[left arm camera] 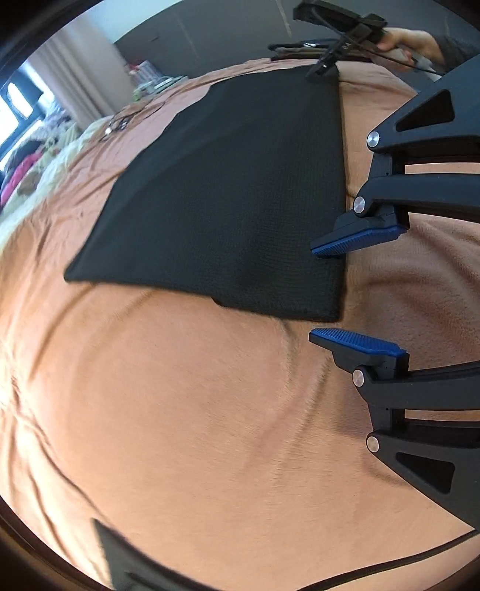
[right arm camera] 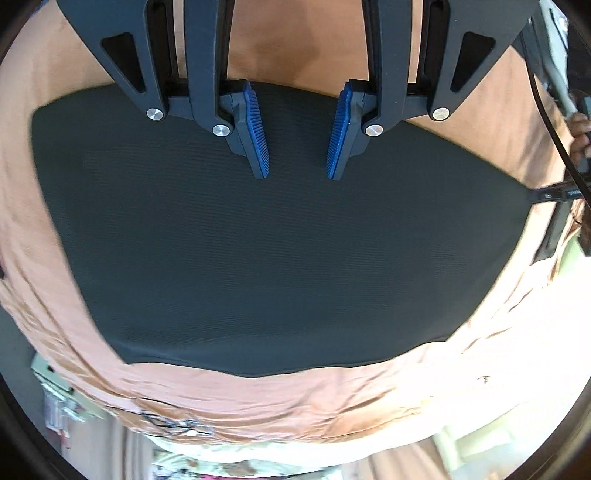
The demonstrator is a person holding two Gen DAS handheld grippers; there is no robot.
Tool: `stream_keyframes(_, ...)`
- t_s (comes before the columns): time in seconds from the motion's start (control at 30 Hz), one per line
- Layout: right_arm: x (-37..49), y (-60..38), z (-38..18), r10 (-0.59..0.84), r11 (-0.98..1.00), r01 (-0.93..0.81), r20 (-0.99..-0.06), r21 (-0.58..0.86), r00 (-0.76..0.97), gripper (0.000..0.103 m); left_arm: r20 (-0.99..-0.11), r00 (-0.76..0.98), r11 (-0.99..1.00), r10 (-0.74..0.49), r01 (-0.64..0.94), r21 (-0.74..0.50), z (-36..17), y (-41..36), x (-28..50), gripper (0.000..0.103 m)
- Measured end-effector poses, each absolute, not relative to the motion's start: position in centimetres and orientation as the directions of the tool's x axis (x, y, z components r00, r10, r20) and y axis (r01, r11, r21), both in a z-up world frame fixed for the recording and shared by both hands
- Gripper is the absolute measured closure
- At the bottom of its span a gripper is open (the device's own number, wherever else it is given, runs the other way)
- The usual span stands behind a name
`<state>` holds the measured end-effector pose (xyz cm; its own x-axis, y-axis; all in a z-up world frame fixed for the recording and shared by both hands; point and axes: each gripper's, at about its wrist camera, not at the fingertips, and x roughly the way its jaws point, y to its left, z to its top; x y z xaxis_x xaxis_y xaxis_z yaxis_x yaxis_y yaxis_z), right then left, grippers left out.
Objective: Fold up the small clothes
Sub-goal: 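Open both grippers and move them to the edge of the folded bundle, then close both grippers on the edge of the folded black bundle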
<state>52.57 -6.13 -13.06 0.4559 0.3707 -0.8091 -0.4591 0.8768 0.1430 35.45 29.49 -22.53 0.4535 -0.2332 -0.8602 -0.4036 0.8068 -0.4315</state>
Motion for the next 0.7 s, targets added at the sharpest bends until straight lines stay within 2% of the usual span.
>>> stream_keyframes(0.2, 52.7, -3.7, -13.2, 0.411, 0.858, -0.481, -0.802, 0.18, 0.433, 0.073, -0.831, 0.479, 0.735, -0.281, -0.449, -0.508, -22.9, 29.9, 34.9, 0.059)
stream_keyframes(0.3, 52.8, -3.6, -14.1, 0.411, 0.857, -0.48, -0.809, 0.187, 0.419, 0.073, -0.8, 0.513, 0.682, -0.311, -0.466, -0.563, -23.3, 30.2, 34.6, 0.055)
stream_keyframes(0.37, 52.8, -3.6, -14.7, 0.405, 0.857, -0.48, -0.818, 0.185, 0.409, 0.078, -0.78, 0.536, 0.656, -0.322, -0.468, -0.592, -23.4, 30.1, 34.9, 0.054)
stream_keyframes(0.47, 52.7, -4.1, -15.6, 0.421, 0.844, -0.495, -0.83, 0.209, 0.367, 0.08, -0.751, 0.564, 0.626, -0.342, -0.46, -0.63, -23.5, 29.9, 34.8, 0.054)
stream_keyframes(0.53, 52.0, -4.1, -15.8, 0.425, 0.828, -0.523, -0.835, 0.203, 0.349, 0.084, -0.73, 0.583, 0.601, -0.357, -0.454, -0.657, -23.6, 30.2, 34.6, 0.064)
stream_keyframes(0.57, 51.8, -4.1, -15.9, 0.419, 0.826, -0.53, -0.838, 0.192, 0.349, 0.086, -0.724, 0.586, 0.592, -0.364, -0.455, -0.666, -23.7, 30.5, 34.2, 0.081)
stream_keyframes(0.6, 51.8, -4.0, -15.8, 0.413, 0.826, -0.533, -0.841, 0.184, 0.349, 0.087, -0.72, 0.586, 0.582, -0.372, -0.457, -0.673, -23.9, 30.7, 34.0, 0.089)
stream_keyframes(0.67, 52.4, -3.9, -15.6, 0.414, 0.826, -0.531, -0.842, 0.189, 0.345, 0.094, -0.718, 0.593, 0.578, -0.365, -0.46, -0.674, -23.9, 30.7, 33.9, 0.09)
stream_keyframes(0.7, 52.7, -3.9, -15.5, 0.418, 0.827, -0.526, -0.841, 0.197, 0.342, 0.094, -0.721, 0.595, 0.585, -0.354, -0.46, -0.668, -23.8, 30.5, 33.8, 0.091)
